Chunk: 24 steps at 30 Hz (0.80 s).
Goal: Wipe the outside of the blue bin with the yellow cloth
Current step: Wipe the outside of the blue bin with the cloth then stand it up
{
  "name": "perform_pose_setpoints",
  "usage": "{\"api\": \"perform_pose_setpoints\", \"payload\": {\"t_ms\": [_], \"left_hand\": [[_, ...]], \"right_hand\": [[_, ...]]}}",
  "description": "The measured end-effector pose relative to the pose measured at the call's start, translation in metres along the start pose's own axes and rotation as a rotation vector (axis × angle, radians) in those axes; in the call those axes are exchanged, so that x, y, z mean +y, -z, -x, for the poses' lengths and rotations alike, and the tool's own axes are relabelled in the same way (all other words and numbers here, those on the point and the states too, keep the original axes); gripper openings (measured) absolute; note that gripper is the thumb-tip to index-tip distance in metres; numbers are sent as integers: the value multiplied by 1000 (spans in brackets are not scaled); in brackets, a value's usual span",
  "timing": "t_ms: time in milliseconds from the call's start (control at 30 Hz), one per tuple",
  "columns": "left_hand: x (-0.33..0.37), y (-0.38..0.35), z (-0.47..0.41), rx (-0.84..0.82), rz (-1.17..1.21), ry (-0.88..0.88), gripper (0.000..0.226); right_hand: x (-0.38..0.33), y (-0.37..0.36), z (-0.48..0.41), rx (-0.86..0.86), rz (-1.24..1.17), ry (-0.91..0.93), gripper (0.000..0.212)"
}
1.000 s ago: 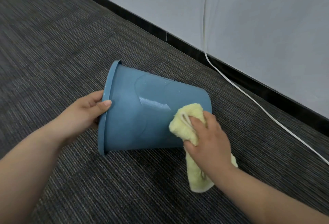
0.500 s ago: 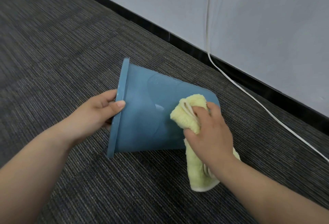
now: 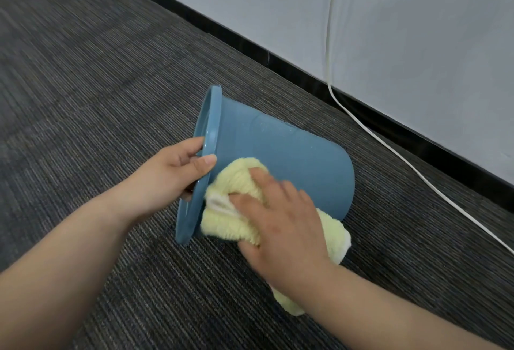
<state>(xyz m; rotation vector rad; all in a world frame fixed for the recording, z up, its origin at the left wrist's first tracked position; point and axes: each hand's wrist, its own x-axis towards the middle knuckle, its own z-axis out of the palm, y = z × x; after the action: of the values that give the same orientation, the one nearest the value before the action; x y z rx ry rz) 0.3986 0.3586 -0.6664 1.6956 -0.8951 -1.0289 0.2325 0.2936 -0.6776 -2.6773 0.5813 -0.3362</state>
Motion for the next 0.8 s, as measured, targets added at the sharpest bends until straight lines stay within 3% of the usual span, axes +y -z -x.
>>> {"api": "perform_pose_setpoints", "payload": {"t_ms": [100,300,467,633,800], "left_hand": [[-1,-1,0,11,10,3,29],[-3,2,-2,0,-5,8,27],[-3,3,1,-7,35,6,28],[-3,6,3,-7,50,12,31],[-2,8,4,-23,21,16,32]], "right_hand": [[-9,-7,9,-166,94,138,53],[5,2,-4,-6,28,28,51],[0,-10,9,-90,97,133,57],[26,2,-12,133,-66,-214,56],[29,-6,-3,100,-18,-143,57]]}}
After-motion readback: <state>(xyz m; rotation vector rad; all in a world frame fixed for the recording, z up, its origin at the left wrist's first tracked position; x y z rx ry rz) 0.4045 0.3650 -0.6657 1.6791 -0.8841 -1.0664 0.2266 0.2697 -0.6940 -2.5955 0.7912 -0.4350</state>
